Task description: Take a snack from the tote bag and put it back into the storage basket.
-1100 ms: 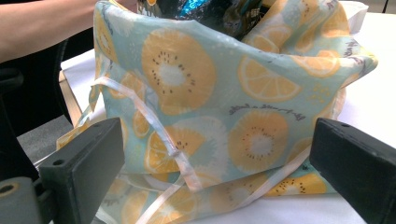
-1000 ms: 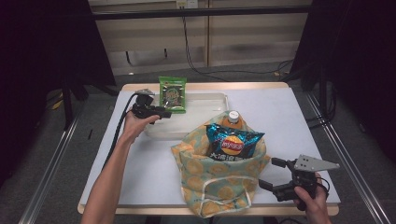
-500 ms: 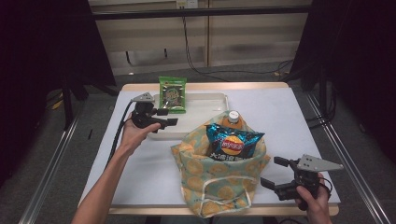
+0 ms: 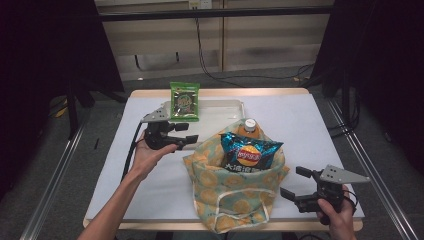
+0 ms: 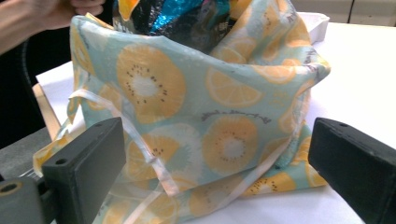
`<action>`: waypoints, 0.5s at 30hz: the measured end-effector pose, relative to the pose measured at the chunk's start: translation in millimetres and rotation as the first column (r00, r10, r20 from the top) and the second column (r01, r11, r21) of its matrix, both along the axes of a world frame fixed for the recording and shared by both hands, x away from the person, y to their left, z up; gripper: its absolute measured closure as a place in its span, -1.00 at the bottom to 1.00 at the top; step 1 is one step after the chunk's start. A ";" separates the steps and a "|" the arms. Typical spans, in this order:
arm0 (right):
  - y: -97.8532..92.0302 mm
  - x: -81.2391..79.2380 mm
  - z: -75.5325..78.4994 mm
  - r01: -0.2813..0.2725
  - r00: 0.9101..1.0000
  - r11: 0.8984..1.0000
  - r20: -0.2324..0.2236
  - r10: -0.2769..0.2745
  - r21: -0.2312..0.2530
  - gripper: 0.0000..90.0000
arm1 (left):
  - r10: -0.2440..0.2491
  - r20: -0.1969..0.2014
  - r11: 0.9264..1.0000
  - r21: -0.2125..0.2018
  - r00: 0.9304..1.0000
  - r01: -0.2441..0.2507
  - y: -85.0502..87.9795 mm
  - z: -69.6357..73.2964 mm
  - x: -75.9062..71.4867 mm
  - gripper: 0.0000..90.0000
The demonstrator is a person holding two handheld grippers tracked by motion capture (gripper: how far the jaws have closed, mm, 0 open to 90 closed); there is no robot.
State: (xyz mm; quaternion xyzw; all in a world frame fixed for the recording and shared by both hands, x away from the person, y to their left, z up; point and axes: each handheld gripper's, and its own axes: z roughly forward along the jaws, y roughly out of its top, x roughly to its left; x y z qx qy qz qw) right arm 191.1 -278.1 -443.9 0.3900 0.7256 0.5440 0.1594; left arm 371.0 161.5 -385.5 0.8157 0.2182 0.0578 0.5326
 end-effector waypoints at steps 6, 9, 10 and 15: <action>0.2 -0.2 0.4 0.002 1.000 1.000 0.001 -0.002 0.003 -0.91 | -0.049 0.047 0.998 -0.033 0.998 0.050 -8.8 10.9 -23.7 -0.30; 0.7 -0.4 0.4 -0.001 1.000 1.000 0.001 0.001 0.003 -0.91 | -0.071 0.049 0.996 -0.051 0.996 0.074 -16.7 11.8 -31.9 -0.34; 0.7 -0.3 0.4 -0.002 1.000 1.000 -0.001 0.002 0.006 -0.91 | -0.082 0.042 0.994 -0.068 0.996 0.085 -19.5 12.0 -33.8 -0.34; -1.6 -1.3 0.5 0.002 1.000 1.000 -0.001 -0.002 0.015 -0.91 | -0.124 0.043 0.988 -0.087 0.991 0.127 -36.0 12.9 -40.2 -0.41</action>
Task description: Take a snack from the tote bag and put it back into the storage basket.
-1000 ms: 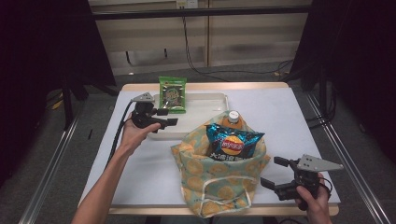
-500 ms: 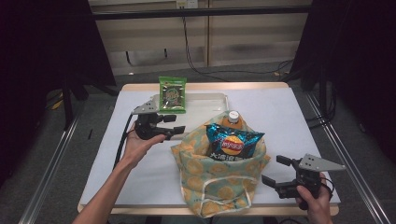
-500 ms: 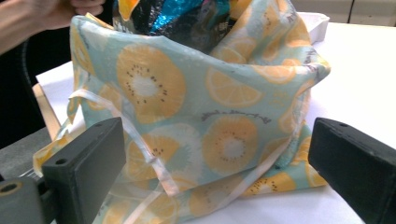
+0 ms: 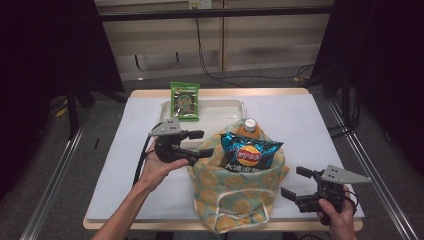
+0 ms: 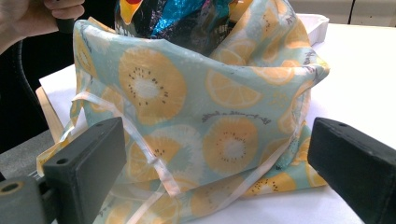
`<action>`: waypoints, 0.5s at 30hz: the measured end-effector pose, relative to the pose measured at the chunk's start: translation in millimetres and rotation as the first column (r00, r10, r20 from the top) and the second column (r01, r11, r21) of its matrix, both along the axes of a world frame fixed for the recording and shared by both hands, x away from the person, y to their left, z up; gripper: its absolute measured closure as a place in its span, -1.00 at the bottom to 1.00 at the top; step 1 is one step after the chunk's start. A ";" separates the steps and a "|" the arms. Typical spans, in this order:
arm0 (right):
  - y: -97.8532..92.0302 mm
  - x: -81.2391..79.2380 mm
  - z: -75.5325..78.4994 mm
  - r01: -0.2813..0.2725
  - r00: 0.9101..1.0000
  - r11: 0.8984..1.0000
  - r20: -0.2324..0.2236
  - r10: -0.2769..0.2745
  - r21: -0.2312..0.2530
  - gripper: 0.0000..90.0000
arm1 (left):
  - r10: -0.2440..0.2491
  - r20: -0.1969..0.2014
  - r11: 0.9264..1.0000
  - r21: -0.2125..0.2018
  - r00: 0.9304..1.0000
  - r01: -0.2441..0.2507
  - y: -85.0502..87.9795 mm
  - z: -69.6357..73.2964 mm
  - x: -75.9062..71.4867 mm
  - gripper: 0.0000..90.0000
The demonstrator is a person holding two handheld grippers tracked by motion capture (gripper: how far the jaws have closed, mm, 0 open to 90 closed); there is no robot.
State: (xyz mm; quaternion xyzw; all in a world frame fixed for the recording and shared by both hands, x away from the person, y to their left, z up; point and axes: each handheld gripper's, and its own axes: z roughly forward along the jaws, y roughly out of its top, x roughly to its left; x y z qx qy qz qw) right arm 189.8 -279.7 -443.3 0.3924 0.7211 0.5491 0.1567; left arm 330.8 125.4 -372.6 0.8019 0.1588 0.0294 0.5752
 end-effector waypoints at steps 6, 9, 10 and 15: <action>3.1 -1.1 0.3 -0.020 1.000 1.000 0.004 0.020 0.000 -0.91 | -0.055 0.013 0.998 -0.007 0.998 0.055 -22.9 3.1 -1.6 -0.50; 3.6 -1.6 0.3 -0.025 1.000 1.000 0.002 0.025 -0.001 -0.91 | -0.063 0.001 0.998 0.010 0.998 0.063 -33.1 -1.0 3.7 -0.51; 3.4 -1.6 0.3 -0.027 1.000 1.000 0.004 0.027 -0.001 -0.91 | -0.061 0.002 0.998 -0.002 0.998 0.061 -35.6 -2.1 6.5 -0.51; 3.0 -1.2 0.6 -0.036 0.999 0.999 0.006 0.036 -0.001 -0.91 | -0.073 -0.018 0.997 0.002 0.997 0.073 -52.3 -3.3 15.8 -0.56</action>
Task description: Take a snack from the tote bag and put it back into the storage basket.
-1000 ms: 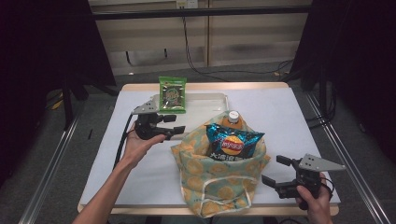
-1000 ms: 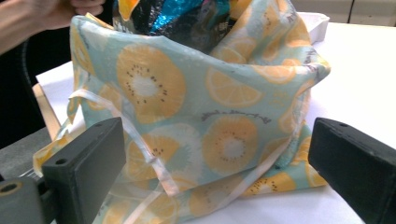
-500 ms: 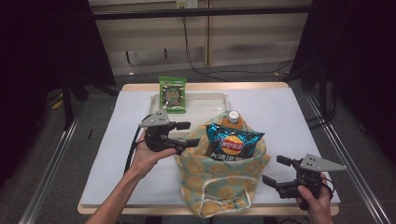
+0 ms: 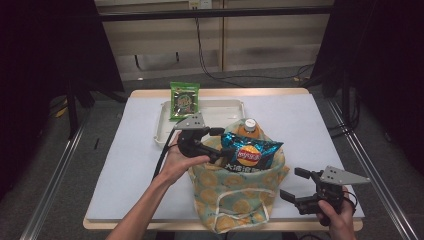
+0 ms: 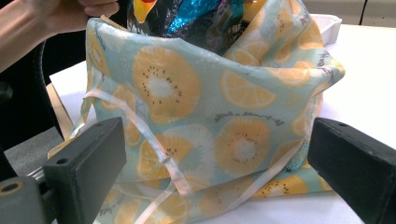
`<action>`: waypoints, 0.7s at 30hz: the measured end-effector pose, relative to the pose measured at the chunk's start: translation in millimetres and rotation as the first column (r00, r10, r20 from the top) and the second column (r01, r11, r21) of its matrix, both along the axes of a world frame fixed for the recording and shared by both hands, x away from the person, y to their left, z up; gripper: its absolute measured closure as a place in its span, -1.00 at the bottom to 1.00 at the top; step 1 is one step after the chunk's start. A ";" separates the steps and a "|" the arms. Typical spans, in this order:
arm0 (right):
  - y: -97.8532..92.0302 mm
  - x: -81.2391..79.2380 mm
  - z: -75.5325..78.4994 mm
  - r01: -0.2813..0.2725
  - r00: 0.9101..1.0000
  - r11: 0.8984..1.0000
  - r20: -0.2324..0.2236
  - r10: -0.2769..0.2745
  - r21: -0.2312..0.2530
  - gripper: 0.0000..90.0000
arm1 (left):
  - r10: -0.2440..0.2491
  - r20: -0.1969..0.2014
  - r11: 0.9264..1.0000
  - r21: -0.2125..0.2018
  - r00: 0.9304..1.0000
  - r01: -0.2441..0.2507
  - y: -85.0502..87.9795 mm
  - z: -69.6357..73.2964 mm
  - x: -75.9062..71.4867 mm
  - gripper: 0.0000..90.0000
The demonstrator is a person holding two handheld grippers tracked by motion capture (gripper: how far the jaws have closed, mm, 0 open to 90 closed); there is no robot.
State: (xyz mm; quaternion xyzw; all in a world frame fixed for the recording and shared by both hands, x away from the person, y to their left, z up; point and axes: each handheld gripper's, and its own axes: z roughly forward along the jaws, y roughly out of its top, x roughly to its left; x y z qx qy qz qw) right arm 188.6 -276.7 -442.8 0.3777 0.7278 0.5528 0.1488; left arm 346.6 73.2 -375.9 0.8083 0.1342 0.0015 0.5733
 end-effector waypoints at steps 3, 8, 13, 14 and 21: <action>0.3 0.3 -0.3 -0.004 1.000 1.000 -0.004 0.004 -0.003 -0.91 | -0.024 -0.023 0.999 -0.023 0.999 0.023 -6.8 -5.0 4.0 -0.63; 0.9 -0.9 0.4 -0.010 1.000 1.000 0.005 0.010 -0.007 -0.91 | -0.056 -0.005 0.998 0.032 0.998 0.056 -14.7 -11.7 2.8 -0.69; 1.0 -0.5 0.5 -0.015 1.000 1.000 0.005 0.015 -0.007 -0.91 | -0.089 -0.003 0.994 0.060 0.996 0.089 -23.7 -17.7 2.8 -0.65; 0.6 -0.3 0.4 -0.011 1.000 1.000 0.004 0.011 -0.006 -0.91 | -0.098 -0.005 0.993 0.063 0.995 0.098 -24.3 -18.4 2.6 -0.60; -0.8 1.0 0.0 -0.002 1.000 1.000 -0.002 0.002 -0.005 -0.91 | -0.130 -0.002 0.990 0.057 0.991 0.130 -18.4 -14.9 0.6 -0.06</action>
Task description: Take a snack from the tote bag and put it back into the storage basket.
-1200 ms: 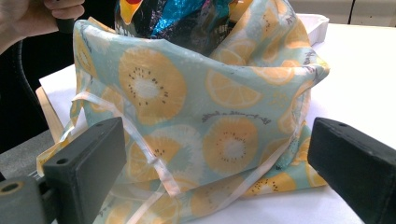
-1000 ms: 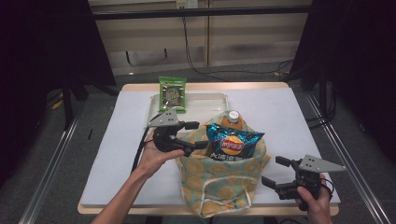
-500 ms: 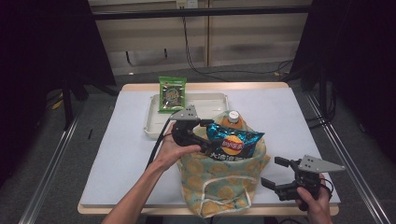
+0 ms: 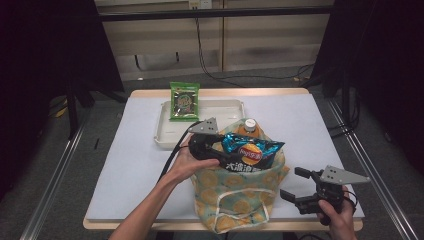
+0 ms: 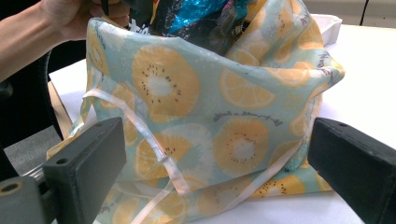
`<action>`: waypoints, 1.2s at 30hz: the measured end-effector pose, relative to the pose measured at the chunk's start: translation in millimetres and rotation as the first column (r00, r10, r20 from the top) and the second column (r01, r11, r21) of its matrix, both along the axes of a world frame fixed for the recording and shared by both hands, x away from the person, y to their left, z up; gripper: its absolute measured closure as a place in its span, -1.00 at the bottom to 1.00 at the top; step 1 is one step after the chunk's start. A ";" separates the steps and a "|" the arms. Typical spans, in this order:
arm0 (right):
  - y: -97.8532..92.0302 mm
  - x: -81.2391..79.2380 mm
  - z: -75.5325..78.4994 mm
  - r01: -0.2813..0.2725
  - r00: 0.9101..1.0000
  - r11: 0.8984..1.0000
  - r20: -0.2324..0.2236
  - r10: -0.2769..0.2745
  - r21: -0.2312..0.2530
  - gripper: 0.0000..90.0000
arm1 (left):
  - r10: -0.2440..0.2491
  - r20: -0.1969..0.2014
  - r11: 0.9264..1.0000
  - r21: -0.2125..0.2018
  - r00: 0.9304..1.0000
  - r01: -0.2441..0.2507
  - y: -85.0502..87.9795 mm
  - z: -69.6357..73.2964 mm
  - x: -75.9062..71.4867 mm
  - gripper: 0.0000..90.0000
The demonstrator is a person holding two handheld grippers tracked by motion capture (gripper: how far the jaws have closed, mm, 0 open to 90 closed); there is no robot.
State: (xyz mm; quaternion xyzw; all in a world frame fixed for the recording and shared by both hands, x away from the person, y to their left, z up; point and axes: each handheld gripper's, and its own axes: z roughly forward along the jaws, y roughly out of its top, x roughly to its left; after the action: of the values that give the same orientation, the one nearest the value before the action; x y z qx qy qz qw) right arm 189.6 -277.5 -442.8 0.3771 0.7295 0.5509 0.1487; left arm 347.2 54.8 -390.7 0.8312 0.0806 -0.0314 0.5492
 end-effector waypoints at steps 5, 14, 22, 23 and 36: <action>-0.7 0.4 -0.2 0.000 1.000 1.000 0.004 0.000 -0.002 -0.91 | -0.026 0.008 1.000 -0.001 1.000 0.026 3.6 2.7 -2.5 0.29; -0.5 1.4 -0.8 0.001 1.000 1.000 -0.002 -0.001 -0.005 -0.92 | -0.052 0.007 0.999 -0.016 0.999 0.052 3.9 9.2 -8.3 0.67; -1.2 2.1 -1.2 0.005 1.000 1.000 -0.005 -0.005 0.001 -0.92 | -0.070 -0.018 0.996 -0.057 0.997 0.069 4.0 12.4 -9.4 0.79; -1.2 2.0 -1.1 0.007 1.000 1.000 -0.007 -0.007 0.000 -0.92 | -0.066 -0.014 0.996 -0.054 0.998 0.066 4.6 13.2 -9.6 0.81; -0.9 3.7 -1.7 0.007 1.000 1.000 -0.011 -0.007 0.001 -0.92 | -0.037 0.001 0.993 -0.115 0.999 0.037 11.3 28.9 -13.9 0.83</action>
State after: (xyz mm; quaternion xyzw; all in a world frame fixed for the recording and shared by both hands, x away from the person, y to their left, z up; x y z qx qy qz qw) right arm 193.3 -278.4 -444.4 0.3825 0.7288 0.5488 0.1465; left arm 333.2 66.1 -361.8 0.7994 0.0636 -0.0469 0.5956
